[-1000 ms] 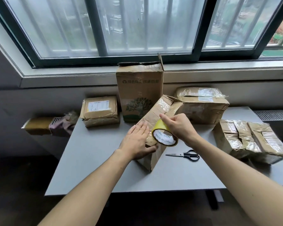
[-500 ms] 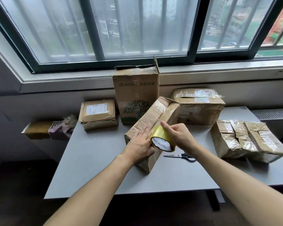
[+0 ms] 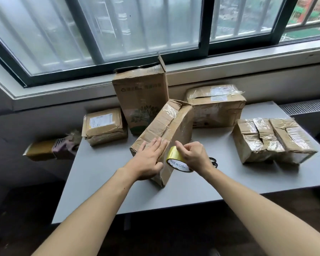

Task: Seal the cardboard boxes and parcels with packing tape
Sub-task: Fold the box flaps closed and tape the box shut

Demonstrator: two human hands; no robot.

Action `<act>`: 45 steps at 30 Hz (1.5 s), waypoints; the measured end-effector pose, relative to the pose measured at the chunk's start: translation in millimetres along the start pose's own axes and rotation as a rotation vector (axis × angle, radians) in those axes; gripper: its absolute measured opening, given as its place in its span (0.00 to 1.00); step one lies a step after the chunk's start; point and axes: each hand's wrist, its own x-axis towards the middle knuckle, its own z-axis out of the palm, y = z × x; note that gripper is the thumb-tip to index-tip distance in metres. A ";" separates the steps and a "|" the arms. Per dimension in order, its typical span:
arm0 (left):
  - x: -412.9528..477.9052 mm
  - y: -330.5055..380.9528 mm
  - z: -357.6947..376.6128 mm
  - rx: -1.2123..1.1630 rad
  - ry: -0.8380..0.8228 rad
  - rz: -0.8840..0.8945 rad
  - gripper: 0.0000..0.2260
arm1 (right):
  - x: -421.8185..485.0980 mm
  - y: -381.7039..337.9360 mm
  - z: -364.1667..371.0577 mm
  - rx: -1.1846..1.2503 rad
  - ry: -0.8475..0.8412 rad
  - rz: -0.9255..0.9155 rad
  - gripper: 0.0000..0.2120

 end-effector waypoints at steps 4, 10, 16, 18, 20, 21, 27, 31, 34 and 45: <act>0.2 5.3 -3.7 -0.203 0.053 -0.021 0.30 | -8.4 36.0 17.3 0.017 -0.024 0.072 0.30; 15.5 27.9 6.1 -0.294 0.304 -0.170 0.15 | -16.1 53.0 43.6 -0.077 -0.139 0.190 0.24; 25.0 34.7 18.4 0.021 0.303 -0.314 0.23 | 1.0 39.2 63.8 -0.088 -0.112 0.265 0.27; 28.2 33.4 26.0 0.118 0.312 -0.333 0.26 | 4.1 42.5 63.5 -0.076 -0.107 0.245 0.29; 31.9 35.7 33.1 0.189 0.349 -0.361 0.27 | 3.4 43.1 58.7 -0.053 -0.127 0.237 0.29; 33.7 37.7 34.9 0.222 0.354 -0.385 0.27 | 3.1 43.0 55.5 -0.032 -0.132 0.224 0.28; 43.3 40.2 33.7 0.321 0.310 -0.410 0.24 | 2.8 54.2 43.0 0.066 -0.105 0.186 0.25; 44.7 39.0 36.1 0.258 0.301 -0.376 0.17 | 0.9 65.4 40.2 0.083 -0.096 0.178 0.23; 47.9 38.2 30.0 0.142 0.309 -0.356 0.15 | 12.0 86.2 31.9 -0.036 -0.077 0.207 0.19; 37.9 41.3 3.6 0.123 0.541 -0.267 0.11 | 33.0 150.3 4.2 -0.755 -0.253 0.224 0.16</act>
